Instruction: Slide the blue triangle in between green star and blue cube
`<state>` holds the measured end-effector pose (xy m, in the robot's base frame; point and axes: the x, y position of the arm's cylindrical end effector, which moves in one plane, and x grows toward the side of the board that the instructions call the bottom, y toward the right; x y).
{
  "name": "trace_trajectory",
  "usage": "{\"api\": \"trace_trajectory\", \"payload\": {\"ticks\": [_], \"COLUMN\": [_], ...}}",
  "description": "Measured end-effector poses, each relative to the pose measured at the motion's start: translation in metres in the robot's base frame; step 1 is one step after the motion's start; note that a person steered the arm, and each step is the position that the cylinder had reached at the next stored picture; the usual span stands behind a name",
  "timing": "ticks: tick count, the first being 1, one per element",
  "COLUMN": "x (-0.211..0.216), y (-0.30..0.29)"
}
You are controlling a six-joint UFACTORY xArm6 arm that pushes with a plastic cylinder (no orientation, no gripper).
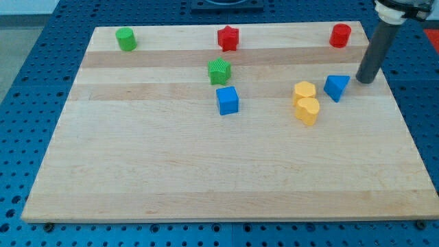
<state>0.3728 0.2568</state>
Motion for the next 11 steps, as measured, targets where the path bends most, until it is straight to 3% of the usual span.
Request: {"api": "trace_trajectory", "payload": {"ticks": [1, 5, 11], "x": [0.021, 0.006, 0.010], "y": [-0.003, -0.102, -0.293]}}
